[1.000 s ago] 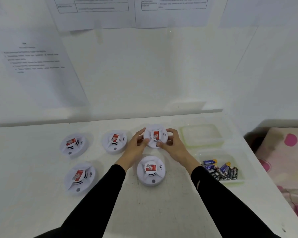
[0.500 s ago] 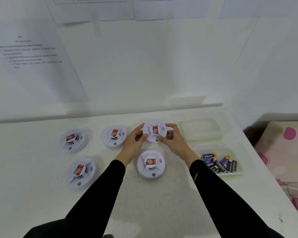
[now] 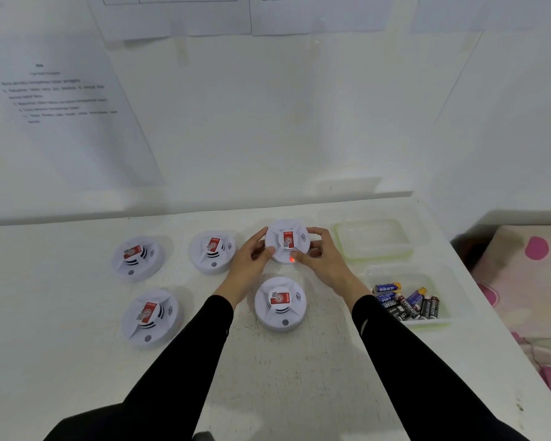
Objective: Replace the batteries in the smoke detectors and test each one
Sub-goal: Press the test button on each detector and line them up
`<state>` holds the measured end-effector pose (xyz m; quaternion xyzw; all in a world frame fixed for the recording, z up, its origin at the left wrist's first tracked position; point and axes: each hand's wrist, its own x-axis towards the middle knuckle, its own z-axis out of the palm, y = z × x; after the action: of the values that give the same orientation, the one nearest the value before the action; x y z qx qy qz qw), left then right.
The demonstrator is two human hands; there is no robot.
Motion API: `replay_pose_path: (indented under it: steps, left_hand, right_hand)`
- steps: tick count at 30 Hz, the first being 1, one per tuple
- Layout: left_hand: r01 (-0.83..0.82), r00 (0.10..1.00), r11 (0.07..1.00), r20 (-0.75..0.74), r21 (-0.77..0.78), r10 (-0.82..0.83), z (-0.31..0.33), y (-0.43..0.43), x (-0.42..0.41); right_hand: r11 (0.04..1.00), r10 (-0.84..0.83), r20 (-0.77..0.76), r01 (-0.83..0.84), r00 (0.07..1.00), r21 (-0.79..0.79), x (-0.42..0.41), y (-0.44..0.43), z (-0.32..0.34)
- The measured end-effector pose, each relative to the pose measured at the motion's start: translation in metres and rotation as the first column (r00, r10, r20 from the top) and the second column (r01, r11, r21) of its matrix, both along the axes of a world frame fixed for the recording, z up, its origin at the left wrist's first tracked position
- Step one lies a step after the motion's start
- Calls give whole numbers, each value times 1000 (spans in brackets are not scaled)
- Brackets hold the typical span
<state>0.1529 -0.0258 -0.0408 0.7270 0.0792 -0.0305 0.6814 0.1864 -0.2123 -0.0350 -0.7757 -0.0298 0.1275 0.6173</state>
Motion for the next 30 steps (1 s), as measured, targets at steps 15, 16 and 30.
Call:
replay_pose_path:
  steps: [15, 16, 30]
  left_hand:
    - [-5, 1000, 1000, -6, -6, 5, 2, -1, -1]
    - [-5, 1000, 1000, -7, -6, 5, 1, -1, -1]
    - [-2, 1000, 1000, -2, 6, 2, 1, -1, -1]
  right_hand:
    - [1000, 1, 5, -1, 1000, -7, 1, -1, -1]
    - [1000, 2, 7, -2, 1000, -6, 1, -1, -1]
    - [999, 6, 3, -6, 1000, -34, 2, -2, -5]
